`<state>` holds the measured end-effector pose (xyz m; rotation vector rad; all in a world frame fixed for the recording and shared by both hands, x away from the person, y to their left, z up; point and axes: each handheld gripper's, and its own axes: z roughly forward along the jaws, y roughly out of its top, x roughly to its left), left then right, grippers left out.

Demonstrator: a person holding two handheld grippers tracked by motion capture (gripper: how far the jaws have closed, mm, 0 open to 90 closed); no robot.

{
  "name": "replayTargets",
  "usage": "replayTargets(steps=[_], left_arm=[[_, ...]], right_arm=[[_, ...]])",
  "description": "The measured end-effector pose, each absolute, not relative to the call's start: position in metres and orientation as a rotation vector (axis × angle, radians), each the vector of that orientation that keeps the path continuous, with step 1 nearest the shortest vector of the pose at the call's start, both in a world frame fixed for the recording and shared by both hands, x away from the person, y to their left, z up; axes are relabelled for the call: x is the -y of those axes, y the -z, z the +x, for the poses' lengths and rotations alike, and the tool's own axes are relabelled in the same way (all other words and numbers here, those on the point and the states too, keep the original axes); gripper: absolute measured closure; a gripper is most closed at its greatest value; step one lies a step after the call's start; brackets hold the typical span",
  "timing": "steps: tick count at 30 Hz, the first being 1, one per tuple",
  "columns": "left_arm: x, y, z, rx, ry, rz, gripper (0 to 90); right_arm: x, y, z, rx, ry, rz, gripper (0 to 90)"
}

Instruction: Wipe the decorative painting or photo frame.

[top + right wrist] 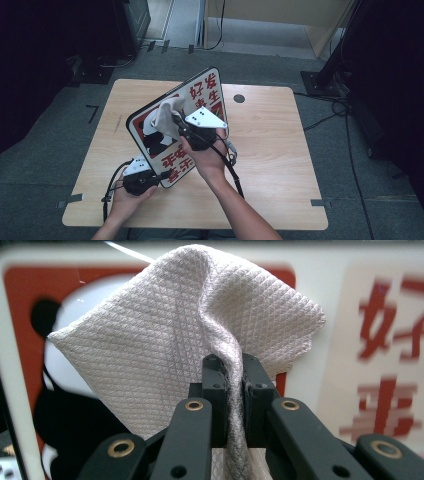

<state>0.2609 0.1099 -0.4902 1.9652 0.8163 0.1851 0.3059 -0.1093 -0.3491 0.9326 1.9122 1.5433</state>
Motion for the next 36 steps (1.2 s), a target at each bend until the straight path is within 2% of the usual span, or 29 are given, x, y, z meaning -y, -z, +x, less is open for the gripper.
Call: replayTargets(steps=[9,14,36], left_arm=[[-0.110,0.490,0.261,-0.813,-0.188,1.969,80.3],[-0.110,0.490,0.261,-0.814,-0.188,1.969,80.3],[-0.110,0.490,0.261,-0.812,-0.190,1.969,80.3]], right_arm=[[0.102,0.324,0.310,-1.864,-1.591,0.902,83.8],[0.103,0.328,0.310,-1.886,-1.579,0.892,83.8],[0.137,0.452,0.285,-2.083,-1.436,1.097,83.5]])
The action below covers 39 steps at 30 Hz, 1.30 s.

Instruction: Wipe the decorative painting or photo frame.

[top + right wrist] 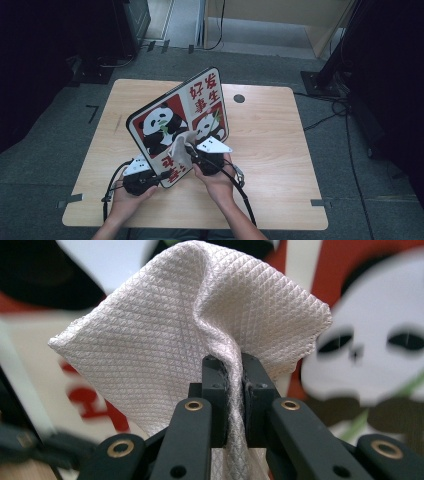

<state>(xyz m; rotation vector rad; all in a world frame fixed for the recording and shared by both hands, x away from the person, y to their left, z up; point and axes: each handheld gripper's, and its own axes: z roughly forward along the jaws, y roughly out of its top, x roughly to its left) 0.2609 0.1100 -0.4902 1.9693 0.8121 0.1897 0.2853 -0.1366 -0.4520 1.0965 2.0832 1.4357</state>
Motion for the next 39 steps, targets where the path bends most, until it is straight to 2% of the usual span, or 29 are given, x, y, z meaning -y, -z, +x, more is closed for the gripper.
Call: replayTargets(steps=[10,16,39], left_arm=[[-0.110,0.490,0.261,-0.813,-0.192,1.970,80.2],[-0.110,0.490,0.261,-0.812,-0.192,1.971,80.2],[-0.109,0.490,0.261,-0.817,-0.191,1.963,80.2]], right_arm=[[0.141,0.495,0.274,-2.164,-1.343,1.146,83.5],[0.141,0.491,0.275,-2.153,-1.356,1.148,83.5],[0.114,0.378,0.292,-1.993,-1.520,0.944,83.3]])
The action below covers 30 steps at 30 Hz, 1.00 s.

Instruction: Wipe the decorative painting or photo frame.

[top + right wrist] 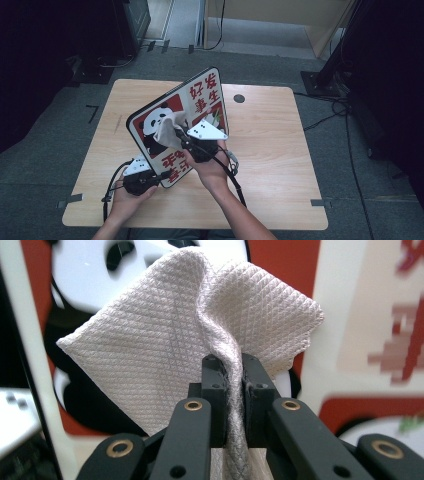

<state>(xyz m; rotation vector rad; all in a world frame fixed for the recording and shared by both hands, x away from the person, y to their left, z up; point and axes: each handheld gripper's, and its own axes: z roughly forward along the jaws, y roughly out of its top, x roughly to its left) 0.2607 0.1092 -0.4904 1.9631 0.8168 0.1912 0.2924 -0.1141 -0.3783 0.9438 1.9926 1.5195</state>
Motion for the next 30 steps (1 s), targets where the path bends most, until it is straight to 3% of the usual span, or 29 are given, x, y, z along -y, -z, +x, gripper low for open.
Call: replayTargets(steps=[18,23,30], left_arm=[[-0.109,0.490,0.261,-0.813,-0.192,1.969,80.2],[-0.110,0.490,0.261,-0.811,-0.193,1.972,80.2],[-0.109,0.490,0.261,-0.814,-0.192,1.965,80.1]], right_arm=[[0.092,0.321,0.298,-1.908,-1.588,0.838,83.4],[0.091,0.329,0.296,-1.930,-1.570,0.830,83.4],[0.099,0.379,0.288,-2.007,-1.526,0.892,83.2]])
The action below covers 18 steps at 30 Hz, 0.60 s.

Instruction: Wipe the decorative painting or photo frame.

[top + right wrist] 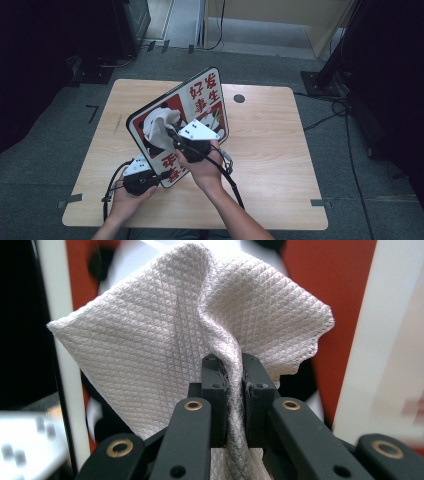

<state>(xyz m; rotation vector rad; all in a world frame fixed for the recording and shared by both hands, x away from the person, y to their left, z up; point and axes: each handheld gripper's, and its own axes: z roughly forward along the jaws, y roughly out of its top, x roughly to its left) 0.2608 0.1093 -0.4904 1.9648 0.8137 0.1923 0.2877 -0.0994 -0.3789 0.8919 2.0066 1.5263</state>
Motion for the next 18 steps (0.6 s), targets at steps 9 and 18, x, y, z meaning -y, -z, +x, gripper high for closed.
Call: replayTargets(steps=[9,18], left_arm=[[-0.109,0.490,0.261,-0.810,-0.193,1.970,80.2],[-0.109,0.490,0.261,-0.808,-0.195,1.971,80.1]], right_arm=[[0.110,0.433,0.275,-2.065,-1.496,0.974,83.2],[0.102,0.410,0.276,-2.030,-1.524,0.925,83.2]])
